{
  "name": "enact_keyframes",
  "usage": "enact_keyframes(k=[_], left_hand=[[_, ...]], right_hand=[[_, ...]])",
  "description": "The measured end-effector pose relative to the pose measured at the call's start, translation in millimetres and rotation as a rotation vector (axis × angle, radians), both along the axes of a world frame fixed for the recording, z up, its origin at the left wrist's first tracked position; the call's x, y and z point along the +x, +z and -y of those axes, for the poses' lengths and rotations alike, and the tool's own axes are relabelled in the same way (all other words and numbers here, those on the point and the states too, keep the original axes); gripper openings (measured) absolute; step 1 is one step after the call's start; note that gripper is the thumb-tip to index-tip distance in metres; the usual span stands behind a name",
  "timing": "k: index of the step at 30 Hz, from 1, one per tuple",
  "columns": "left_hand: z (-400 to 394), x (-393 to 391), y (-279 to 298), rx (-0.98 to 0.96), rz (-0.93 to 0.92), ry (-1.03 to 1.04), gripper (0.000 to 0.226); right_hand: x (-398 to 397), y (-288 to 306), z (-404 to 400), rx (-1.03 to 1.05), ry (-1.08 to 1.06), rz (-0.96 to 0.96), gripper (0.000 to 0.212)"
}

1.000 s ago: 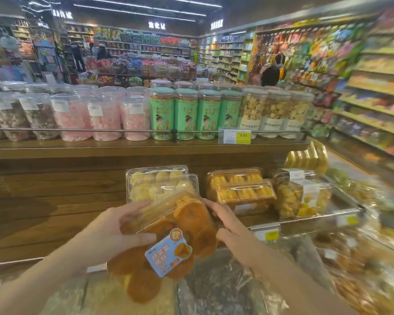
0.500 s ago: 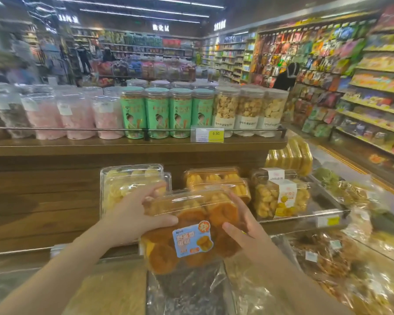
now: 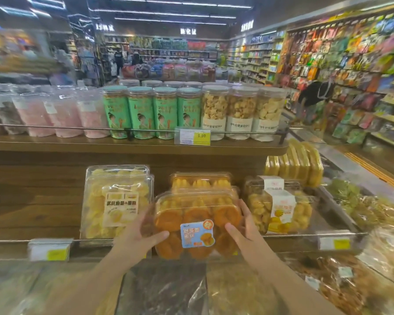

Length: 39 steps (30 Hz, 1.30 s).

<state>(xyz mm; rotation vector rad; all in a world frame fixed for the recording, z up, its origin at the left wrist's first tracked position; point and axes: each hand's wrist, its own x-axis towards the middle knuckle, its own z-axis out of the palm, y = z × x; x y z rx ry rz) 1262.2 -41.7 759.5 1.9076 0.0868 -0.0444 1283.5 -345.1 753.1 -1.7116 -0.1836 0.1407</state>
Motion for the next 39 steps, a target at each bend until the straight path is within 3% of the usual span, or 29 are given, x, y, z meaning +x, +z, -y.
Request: enact_keyframes(k=[4,8,22,26,39], left_hand=[[10.3,15.8,-3.7,-0.037,-0.009,0.017,0.08],[8.9,33.4,-7.9,-0.134,-0.045,0.032,0.075],[13.0,78.7,-30.2,-0.148,0.002,0.036,0.082],[14.2,75.9,-39.7,-0.077,-0.006,0.003,0.084],[16.0,51.8,-38.6,0.054,-0.005,0.086,0.085]], right_hand=[[23.0,-10.0,-1.4,-0.053,0.034,-0.017,0.069],[50.0,-30.2,1.7,-0.114,0.034,0.042,0.083],[74.0,-53.0,8.7,-0.193,-0.071,0.1,0.074],[58.7,-60.7,7.7,-0.344,-0.056,0.113,0.077],[51.5,-65.5,15.6,-0.334,-0.053,0.087,0.085]])
